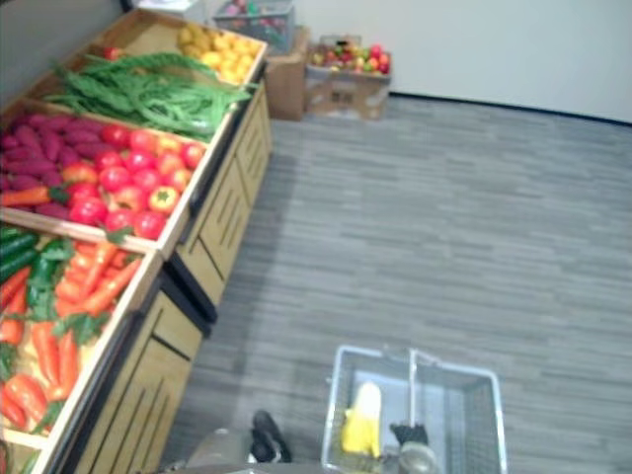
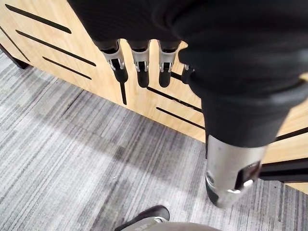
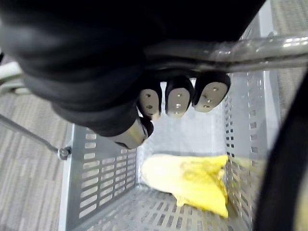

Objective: Pick vegetable in the basket

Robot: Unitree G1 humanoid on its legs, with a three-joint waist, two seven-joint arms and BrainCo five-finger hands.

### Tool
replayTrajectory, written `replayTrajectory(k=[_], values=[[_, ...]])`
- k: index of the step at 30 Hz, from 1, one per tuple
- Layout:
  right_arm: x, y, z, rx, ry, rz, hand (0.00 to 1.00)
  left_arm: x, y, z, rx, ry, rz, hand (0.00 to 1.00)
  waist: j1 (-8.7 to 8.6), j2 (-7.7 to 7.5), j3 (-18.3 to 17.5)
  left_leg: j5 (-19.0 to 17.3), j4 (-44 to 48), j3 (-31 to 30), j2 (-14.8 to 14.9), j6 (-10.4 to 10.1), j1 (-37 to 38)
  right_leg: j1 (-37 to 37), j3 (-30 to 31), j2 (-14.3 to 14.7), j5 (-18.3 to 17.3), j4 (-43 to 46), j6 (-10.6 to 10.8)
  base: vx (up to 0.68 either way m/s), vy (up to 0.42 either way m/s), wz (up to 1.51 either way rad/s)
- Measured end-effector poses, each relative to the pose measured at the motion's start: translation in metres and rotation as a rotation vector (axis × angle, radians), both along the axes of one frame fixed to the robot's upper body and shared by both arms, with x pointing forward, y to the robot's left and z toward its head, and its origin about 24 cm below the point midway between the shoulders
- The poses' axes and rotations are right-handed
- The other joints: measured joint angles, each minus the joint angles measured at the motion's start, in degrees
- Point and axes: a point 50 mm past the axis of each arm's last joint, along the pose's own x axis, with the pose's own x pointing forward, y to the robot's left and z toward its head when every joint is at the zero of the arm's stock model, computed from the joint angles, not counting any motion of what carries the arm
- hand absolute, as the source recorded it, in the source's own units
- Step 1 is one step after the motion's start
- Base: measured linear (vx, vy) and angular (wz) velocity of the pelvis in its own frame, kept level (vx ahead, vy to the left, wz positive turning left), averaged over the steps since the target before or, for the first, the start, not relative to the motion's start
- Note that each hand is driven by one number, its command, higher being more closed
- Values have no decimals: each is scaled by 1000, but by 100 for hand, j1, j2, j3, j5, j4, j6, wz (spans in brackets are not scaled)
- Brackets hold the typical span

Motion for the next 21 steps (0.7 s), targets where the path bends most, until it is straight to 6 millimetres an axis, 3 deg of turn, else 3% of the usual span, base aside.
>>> replayTrajectory(k=[1,2,3,5,6,7,8,10,13,14,16,17,18,19,21], values=[[5,-1,2,-7,-18,3,100,1,-3,0,-5,1,-14,0,-2,8,-31,-3,-92,-120,-45,-6,62,-335,207,-61,187,822,307,165,133,64],[9,0,3,-6,-37,7,100,5,1,1,10,-9,-40,0,-20,-78,-32,-1,-213,-400,-187,-8,218,-867,521,-81,615,2232,731,208,152,85],[8,1,3,-3,-36,5,100,6,2,2,14,-11,-47,0,-31,-94,-24,0,-273,-556,-270,-5,298,-993,516,-93,659,2683,777,260,107,116],[5,2,2,-1,-28,4,100,7,3,2,22,-6,-72,0,-45,-161,-16,3,-425,-978,-450,-10,592,-1243,370,-65,489,3516,546,227,46,113],[5,1,2,-1,-30,-2,100,7,3,2,25,0,-75,0,-49,-133,-19,-6,-547,-1265,-532,5,767,-1399,199,-60,241,3635,136,232,14,131],[4,0,3,-5,-37,-15,100,8,1,2,27,1,-76,0,-89,-89,-34,1,-640,-1566,-584,-6,840,-1601,50,-85,-97,3427,-187,226,-2,136],[5,-1,3,-7,-47,-28,100,8,1,2,28,0,-75,0,-120,-68,-15,6,-677,-1702,-602,-16,892,-1681,-12,-127,-280,3211,-233,221,-31,137],[5,-6,5,-18,-63,-60,100,9,-1,2,26,-1,-72,0,-153,-29,5,-7,-705,-2241,-617,-45,1001,-1838,250,-71,-449,1771,-267,254,-77,132],[5,-6,5,-14,-68,-79,100,8,-1,2,25,-1,-62,0,-151,-19,10,-62,-746,-2836,-549,-142,1108,-1867,1099,215,-331,-159,-164,290,-178,106],[5,-6,5,-12,-69,-85,100,7,-2,1,22,0,-53,0,-147,-2,13,-95,-732,-2943,-505,-197,1132,-1865,1186,265,-291,-440,-130,333,-263,78],[4,0,4,6,-71,-102,100,5,-2,1,20,0,-24,0,-141,15,32,-270,-568,-3259,-295,-449,1201,-1853,1309,480,132,-1250,-143,385,-361,74],[3,4,2,20,-67,-107,100,4,0,1,25,-3,-6,0,-140,-53,48,-415,-427,-3468,-225,-631,1205,-1811,1452,585,376,-1606,-148,348,-379,82],[0,7,1,27,-63,-111,100,5,2,2,30,-7,4,0,-150,-125,58,-501,-357,-3606,-227,-715,1216,-1744,1596,599,425,-1739,-130,358,-437,111],[-7,9,-2,41,-48,-138,100,5,7,3,40,-12,26,0,-161,-300,64,-658,-271,-3915,-263,-881,1269,-1645,1761,569,907,-1648,-36,382,-473,131],[-13,-2,-1,26,-49,-209,100,7,0,2,22,-26,53,0,-160,-87,59,-630,-283,-4045,66,-992,1306,-1662,1280,738,489,-1083,-201,386,-434,130]])
